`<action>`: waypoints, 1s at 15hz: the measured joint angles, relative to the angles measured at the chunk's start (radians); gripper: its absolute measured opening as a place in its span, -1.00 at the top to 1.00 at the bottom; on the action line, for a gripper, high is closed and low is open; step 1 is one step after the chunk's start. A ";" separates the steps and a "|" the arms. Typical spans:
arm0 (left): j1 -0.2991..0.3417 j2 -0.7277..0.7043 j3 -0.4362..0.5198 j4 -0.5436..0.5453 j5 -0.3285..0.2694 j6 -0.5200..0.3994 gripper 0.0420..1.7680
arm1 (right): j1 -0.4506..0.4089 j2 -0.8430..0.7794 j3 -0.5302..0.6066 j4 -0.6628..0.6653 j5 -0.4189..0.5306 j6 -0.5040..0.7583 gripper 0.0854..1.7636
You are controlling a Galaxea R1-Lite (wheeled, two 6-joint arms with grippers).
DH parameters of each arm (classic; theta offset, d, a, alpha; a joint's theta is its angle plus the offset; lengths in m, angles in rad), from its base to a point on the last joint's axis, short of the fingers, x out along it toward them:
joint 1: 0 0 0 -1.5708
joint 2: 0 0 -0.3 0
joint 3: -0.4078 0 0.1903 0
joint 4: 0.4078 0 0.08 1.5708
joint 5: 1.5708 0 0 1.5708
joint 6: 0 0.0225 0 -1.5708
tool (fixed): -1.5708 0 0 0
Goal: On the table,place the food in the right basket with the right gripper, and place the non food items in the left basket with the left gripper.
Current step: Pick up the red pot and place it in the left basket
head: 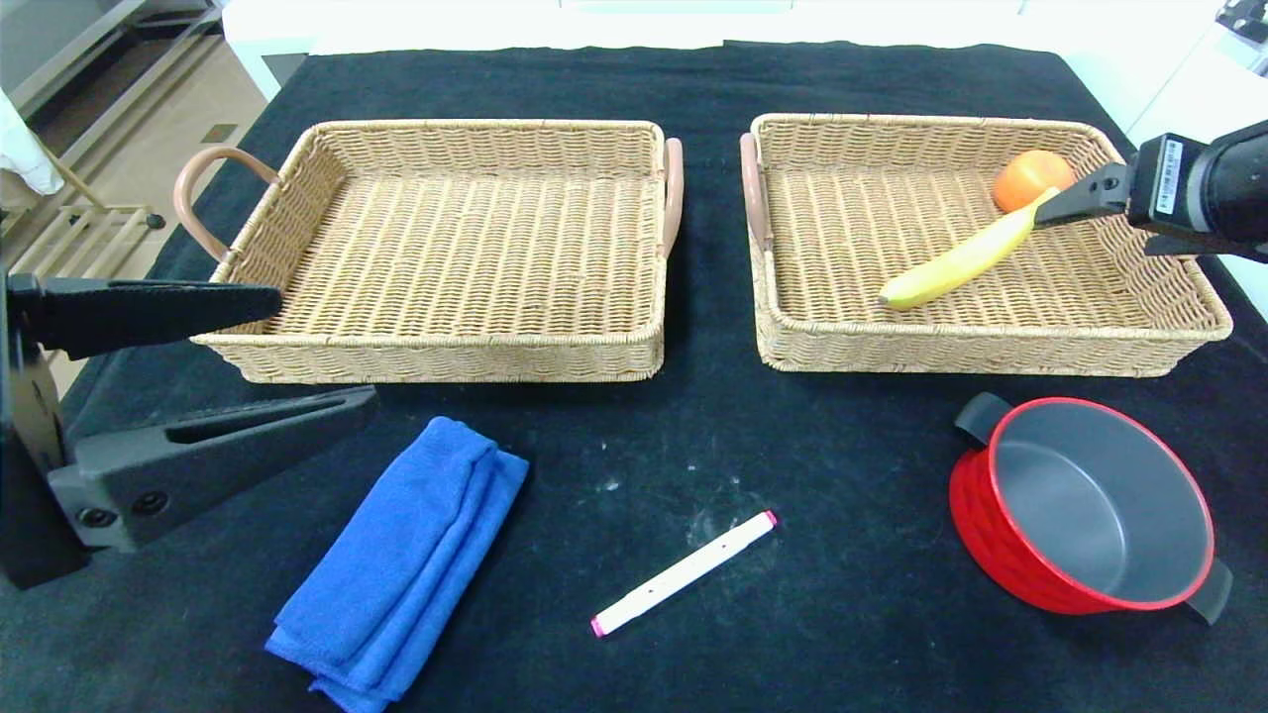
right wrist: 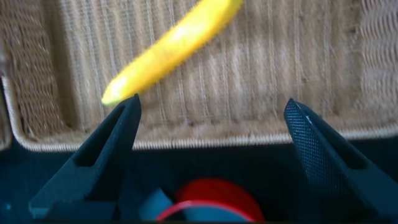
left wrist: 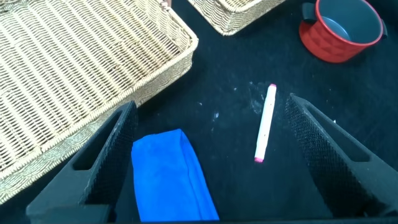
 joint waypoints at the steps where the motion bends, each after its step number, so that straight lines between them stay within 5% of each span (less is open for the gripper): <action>1: 0.000 -0.001 0.000 0.001 0.000 0.000 -0.94 | -0.002 -0.013 -0.001 0.037 -0.001 -0.001 -0.91; 10: 0.000 -0.007 0.001 0.003 0.000 0.000 -0.94 | -0.034 -0.086 0.027 0.332 0.005 -0.005 -0.92; 15: 0.000 -0.007 0.001 0.003 -0.001 0.001 -0.94 | -0.040 -0.139 0.204 0.329 0.040 -0.074 -0.92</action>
